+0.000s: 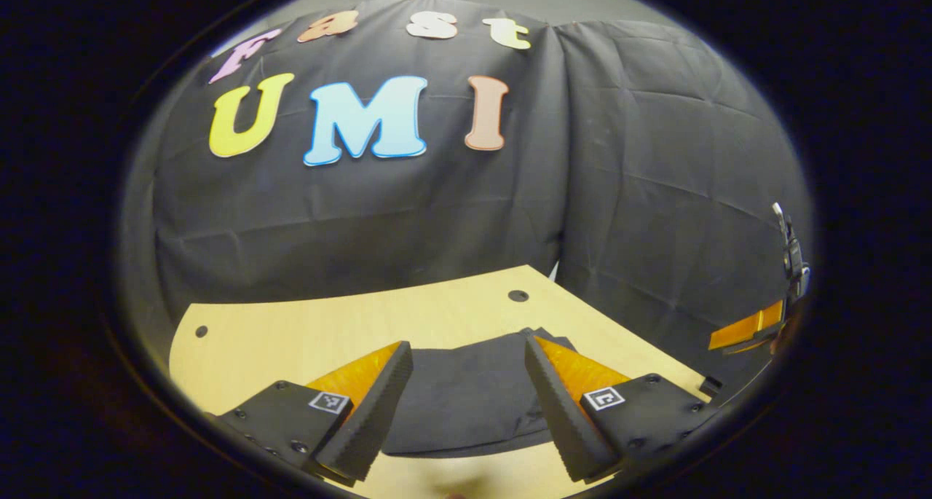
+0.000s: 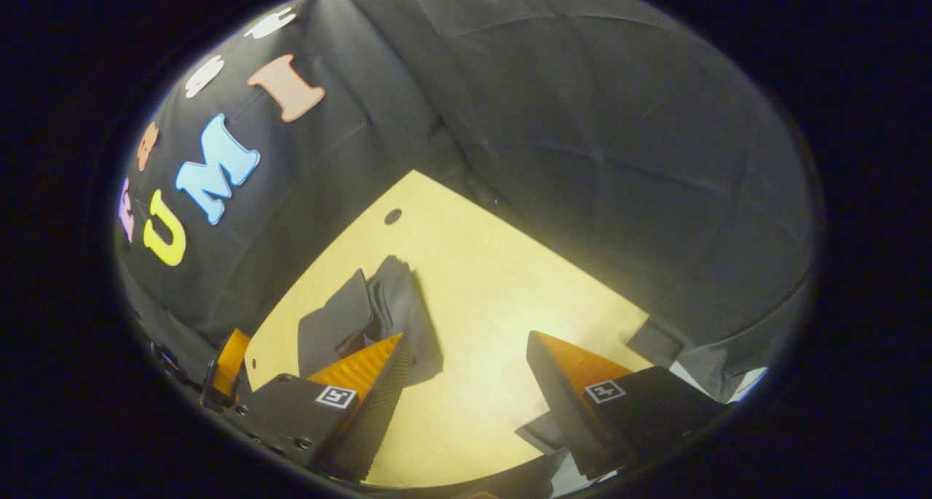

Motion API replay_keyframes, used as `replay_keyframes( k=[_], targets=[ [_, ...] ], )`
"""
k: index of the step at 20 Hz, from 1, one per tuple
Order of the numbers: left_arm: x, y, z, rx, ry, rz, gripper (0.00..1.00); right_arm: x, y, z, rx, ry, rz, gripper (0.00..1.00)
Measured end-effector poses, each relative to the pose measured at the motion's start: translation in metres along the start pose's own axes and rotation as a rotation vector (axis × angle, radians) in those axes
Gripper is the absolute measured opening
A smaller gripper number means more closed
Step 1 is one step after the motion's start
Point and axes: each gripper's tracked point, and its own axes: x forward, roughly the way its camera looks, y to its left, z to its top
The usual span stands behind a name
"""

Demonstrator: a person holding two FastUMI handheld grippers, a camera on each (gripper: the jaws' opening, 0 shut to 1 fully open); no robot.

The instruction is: Grasp the waist and the cuffs of the jeans and fold them to make the two legs overlap; first hold the waist and fold one-third of the jeans toward the cuffs, then hold the cuffs and fold the remaining one-third in the same direction to finish folding.

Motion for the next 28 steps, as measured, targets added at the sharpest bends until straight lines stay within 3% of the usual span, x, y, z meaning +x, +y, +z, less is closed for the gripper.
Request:
replay_keyframes(
  k=[2, 3, 6, 7, 8, 9, 11, 15, 17, 21, 24, 26, 28],
  targets=[
    [-0.012, 0.022, 0.016, -0.015, -0.044, 0.024, 1.00, -0.027, 0.010, 0.041, -0.056, -0.139, -0.019, 0.97],
    [-0.019, 0.030, 0.026, -0.028, -0.073, 0.040, 1.00, -0.048, 0.018, 0.072, -0.101, -0.265, -0.020, 0.98],
    [-0.044, 0.043, 0.064, -0.086, -0.172, 0.114, 0.98, -0.118, 0.049, 0.166, -0.343, -0.781, 0.045, 0.96],
    [-0.051, 0.044, 0.079, -0.105, -0.223, 0.137, 0.97, -0.133, 0.056, 0.188, -0.469, -0.980, 0.080, 0.90],
    [-0.057, 0.043, 0.098, -0.116, -0.290, 0.162, 0.98, -0.137, 0.050, 0.202, -0.569, -1.113, 0.081, 0.95],
    [-0.063, 0.045, 0.117, -0.123, -0.376, 0.207, 0.98, -0.121, 0.038, 0.206, -0.606, -1.105, 0.081, 0.94],
    [-0.085, 0.052, 0.139, -0.129, -0.479, 0.344, 0.97, -0.064, 0.001, 0.176, -0.566, -0.890, 0.174, 0.95],
    [-0.133, 0.028, 0.119, -0.177, -0.512, 0.539, 0.97, 0.021, -0.045, 0.194, -0.494, -0.754, 0.283, 0.95],
    [-0.185, 0.020, 0.108, -0.146, -0.528, 0.641, 0.97, 0.065, -0.050, 0.196, -0.452, -0.696, 0.339, 0.94],
    [-0.329, 0.025, 0.087, -0.033, -0.514, 0.877, 0.96, 0.160, -0.040, 0.155, -0.461, -0.569, 0.391, 0.95],
    [-0.431, 0.028, 0.080, 0.017, -0.492, 1.067, 0.96, 0.206, -0.030, 0.119, -0.464, -0.501, 0.409, 0.95],
    [-0.463, 0.021, 0.077, 0.028, -0.487, 1.130, 0.96, 0.215, -0.033, 0.104, -0.500, -0.494, 0.416, 0.95],
    [-0.450, 0.014, 0.078, -0.004, -0.474, 1.116, 0.96, 0.203, -0.039, 0.095, -0.513, -0.499, 0.445, 0.95]
  ],
)
